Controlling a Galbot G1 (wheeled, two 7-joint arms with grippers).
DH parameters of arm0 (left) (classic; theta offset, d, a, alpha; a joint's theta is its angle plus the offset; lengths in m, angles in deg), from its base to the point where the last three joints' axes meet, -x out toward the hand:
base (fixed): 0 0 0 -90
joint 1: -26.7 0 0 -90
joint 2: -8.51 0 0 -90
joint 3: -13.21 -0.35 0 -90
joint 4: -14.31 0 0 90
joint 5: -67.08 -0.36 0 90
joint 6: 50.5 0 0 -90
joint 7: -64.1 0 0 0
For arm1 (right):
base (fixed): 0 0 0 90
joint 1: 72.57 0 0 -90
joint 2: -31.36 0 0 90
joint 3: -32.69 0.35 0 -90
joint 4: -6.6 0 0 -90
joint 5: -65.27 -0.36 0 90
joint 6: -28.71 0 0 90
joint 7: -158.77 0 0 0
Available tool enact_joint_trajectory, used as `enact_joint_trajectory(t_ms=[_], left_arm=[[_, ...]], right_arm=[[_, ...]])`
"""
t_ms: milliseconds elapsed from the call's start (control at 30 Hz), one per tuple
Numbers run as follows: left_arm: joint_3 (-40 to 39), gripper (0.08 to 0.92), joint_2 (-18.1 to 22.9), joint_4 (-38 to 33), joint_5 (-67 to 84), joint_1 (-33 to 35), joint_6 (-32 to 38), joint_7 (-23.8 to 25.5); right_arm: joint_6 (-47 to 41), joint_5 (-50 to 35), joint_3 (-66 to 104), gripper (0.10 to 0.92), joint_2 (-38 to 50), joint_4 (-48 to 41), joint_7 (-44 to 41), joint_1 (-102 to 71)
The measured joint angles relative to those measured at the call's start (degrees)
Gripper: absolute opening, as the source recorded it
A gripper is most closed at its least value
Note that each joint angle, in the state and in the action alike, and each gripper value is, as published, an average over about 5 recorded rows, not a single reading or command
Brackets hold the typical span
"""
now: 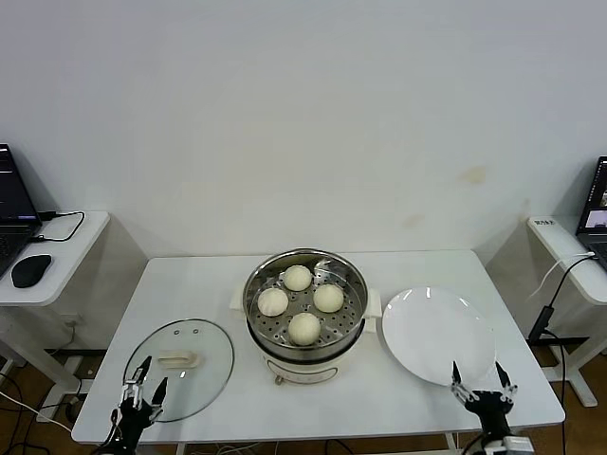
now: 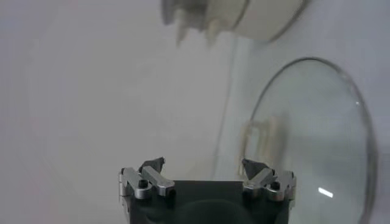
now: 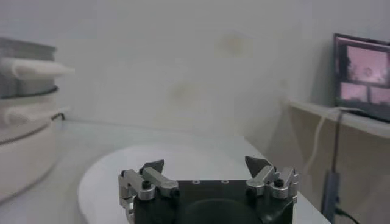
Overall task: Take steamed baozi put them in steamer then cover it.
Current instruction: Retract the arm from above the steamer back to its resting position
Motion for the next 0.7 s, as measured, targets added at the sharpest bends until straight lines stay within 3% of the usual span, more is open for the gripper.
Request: enact_joint_trajectory(t_ms=[700], left_arm=[[-4.2,0.823,-2.2,6.9,-5.9,-11.2,-2.4,2.5]], right_arm=[[0.7,1.7,1.3,0.823,-2.0,-2.3,1.1,-1.0]])
